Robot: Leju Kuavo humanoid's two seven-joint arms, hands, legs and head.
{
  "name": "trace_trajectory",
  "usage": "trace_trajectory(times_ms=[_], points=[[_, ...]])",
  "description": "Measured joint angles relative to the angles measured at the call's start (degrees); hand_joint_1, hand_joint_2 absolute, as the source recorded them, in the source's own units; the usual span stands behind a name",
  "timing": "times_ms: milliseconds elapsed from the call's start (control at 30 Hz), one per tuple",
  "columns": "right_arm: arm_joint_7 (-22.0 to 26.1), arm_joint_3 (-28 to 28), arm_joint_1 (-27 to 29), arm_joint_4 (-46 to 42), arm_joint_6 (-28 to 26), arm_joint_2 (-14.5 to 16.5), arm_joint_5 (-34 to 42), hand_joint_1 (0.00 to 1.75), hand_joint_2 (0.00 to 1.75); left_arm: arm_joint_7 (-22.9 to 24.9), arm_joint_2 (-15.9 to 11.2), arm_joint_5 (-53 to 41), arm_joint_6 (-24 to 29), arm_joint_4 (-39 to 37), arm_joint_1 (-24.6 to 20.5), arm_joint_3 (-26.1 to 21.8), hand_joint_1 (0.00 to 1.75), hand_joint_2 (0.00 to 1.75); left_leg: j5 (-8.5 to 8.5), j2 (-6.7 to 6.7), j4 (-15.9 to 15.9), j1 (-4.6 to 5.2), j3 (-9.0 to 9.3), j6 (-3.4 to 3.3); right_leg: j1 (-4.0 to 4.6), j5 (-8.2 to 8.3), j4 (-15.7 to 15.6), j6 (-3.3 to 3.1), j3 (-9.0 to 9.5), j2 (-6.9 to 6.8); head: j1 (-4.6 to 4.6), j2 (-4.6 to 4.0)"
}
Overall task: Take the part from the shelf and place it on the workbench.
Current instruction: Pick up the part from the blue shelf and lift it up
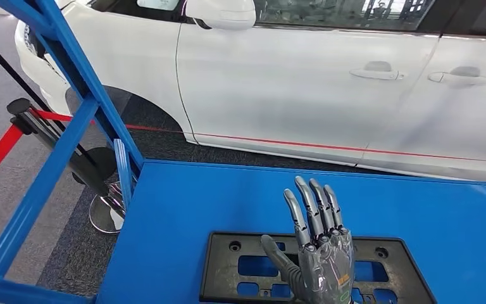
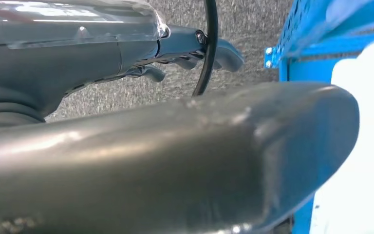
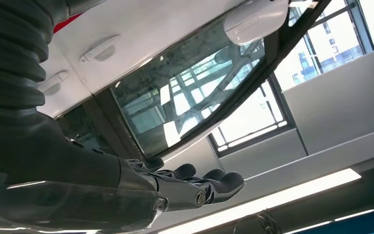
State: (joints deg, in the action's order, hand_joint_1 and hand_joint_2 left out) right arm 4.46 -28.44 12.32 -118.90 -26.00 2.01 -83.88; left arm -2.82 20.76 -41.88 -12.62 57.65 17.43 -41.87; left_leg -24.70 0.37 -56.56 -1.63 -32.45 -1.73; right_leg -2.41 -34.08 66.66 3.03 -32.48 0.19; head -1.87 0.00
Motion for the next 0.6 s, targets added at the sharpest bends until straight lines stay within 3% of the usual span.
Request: trace_trajectory(times_ms=[67,100,167,233,300,400,600], points=[[0.0,-0.07,-0.18,0.23,-0.02,-0.02,-0.01,0.0,1.75,-0.33,-0.04,-0.63,-0.23,-0.21,-0.2,-0.47,0.0,0.0,-0.25,-0.12,-1.11,-0.37,-0.78,1.17,-0.44,2.64,-6.63,0.57,3.68,0.06,0.26,0.0],[-0.02,-0.13,-0.27,0.36,-0.04,-0.03,-0.03,0.0,1.75,-0.73,-0.06,-0.86,-0.34,-0.29,-0.3,-0.76,0.0,0.0,-0.43,-0.21,-1.62,-0.31,-1.06,1.78,-0.48,3.08,-8.26,0.4,4.53,0.22,0.35,0.0],[-0.08,-0.28,-0.39,0.61,-0.08,-0.04,-0.18,0.0,1.75,-1.8,-0.08,-1.09,-0.3,-0.4,-0.51,-1.18,0.0,0.0,-0.49,-0.39,-2.13,-0.14,-1.29,2.84,-0.29,2.99,-8.03,-0.83,4.17,0.65,0.38,0.0],[-0.14,-0.39,-0.48,0.75,-0.15,-0.04,-0.33,0.0,1.75,-2.6,-0.13,-1.1,-0.08,-0.47,-0.66,-1.43,0.0,0.0,-0.89,-0.37,-2.1,-0.24,-1.37,3.52,-0.4,2.8,-8.17,-1.66,3.79,0.6,0.22,0.0],[-0.18,-0.42,-0.49,0.84,-0.21,-0.04,-0.33,0.0,1.75,-2.75,-0.17,-1.16,-0.02,-0.47,-0.67,-1.64,0.0,0.0,-1.63,-0.29,-1.81,-0.31,-1.43,3.53,-0.45,3.03,-8.31,-1.97,3.65,0.52,-0.03,0.0],[-0.17,-0.45,-0.5,1.0,-0.25,-0.04,-0.31,0.0,1.75,-2.68,-0.22,-1.32,-0.12,-0.47,-0.66,-1.83,0.0,0.0,-1.42,-0.33,-1.66,-0.45,-1.32,3.41,-0.62,3.29,-8.16,-2.35,3.5,0.37,-0.4,0.0],[-0.17,-0.46,-0.56,1.26,-0.26,-0.04,-0.31,0.0,1.75,-2.57,-0.3,-1.36,-0.26,-0.47,-0.62,-2.14,0.0,0.0,-0.88,-0.39,-1.71,-0.42,-1.38,3.4,-1.13,3.32,-7.61,-2.3,3.05,-0.13,-0.66,0.0]])
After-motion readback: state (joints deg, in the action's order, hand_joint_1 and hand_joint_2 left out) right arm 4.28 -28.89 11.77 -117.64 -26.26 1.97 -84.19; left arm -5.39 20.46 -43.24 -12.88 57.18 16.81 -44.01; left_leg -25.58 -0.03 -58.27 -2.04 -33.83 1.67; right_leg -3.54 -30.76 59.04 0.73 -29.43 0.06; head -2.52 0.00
